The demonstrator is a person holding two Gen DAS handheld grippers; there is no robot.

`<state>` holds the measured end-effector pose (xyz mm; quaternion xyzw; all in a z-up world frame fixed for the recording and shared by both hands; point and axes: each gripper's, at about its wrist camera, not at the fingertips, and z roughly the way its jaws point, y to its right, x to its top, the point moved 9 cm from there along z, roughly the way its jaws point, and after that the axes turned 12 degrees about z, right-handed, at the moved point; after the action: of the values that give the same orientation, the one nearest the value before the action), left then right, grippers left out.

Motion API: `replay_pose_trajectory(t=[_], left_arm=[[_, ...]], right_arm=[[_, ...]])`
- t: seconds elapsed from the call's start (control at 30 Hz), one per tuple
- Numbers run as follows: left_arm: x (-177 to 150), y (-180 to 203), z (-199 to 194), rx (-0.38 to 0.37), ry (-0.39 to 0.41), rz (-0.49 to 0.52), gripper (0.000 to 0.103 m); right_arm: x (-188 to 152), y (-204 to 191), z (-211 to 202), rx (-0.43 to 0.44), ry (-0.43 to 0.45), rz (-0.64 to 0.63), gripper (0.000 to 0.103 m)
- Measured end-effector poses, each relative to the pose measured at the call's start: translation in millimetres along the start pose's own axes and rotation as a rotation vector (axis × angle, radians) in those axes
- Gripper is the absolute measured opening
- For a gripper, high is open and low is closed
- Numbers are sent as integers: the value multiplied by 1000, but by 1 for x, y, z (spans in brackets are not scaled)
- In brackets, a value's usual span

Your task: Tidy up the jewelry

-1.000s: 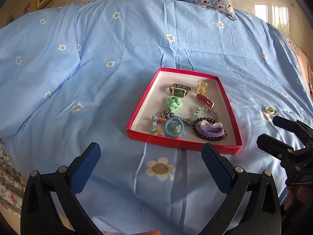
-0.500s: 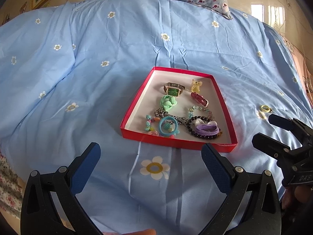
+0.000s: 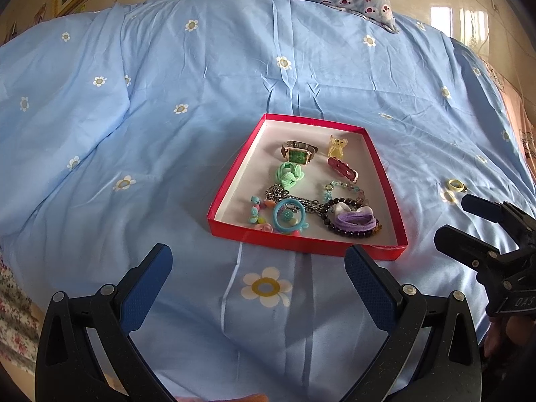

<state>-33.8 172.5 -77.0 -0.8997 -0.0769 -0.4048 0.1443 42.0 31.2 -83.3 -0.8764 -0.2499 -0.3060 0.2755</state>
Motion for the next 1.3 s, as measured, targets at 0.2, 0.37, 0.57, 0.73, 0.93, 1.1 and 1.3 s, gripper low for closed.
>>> replay_pose_trajectory(t=[0.2,0.37,0.57,0.73,0.93,1.1,1.3], left_arm=[[0,-1,1,-1,-2,-1,103],[0,-2,1,-1,-2,-1,103],[0,-2,1,-1,-3,1,103],[0,-2,1,-3,-2,0,103],[-1,-2,1,-3,-3,-1,103],[-1,-1,1,-3,-3,0,103],[-1,-1,1,-2,-3,0,103]], right_arm=[[2,0,-1,1,5,4,103],[1,0,-1,2,6,4,103],[1,0,-1,2,6,4,103],[1,0,-1,1,6,5,103],[1,0,-1,2,6,5,103],[1,0,-1,3,4,6,103],[1,-3,0,5,4,2,103]])
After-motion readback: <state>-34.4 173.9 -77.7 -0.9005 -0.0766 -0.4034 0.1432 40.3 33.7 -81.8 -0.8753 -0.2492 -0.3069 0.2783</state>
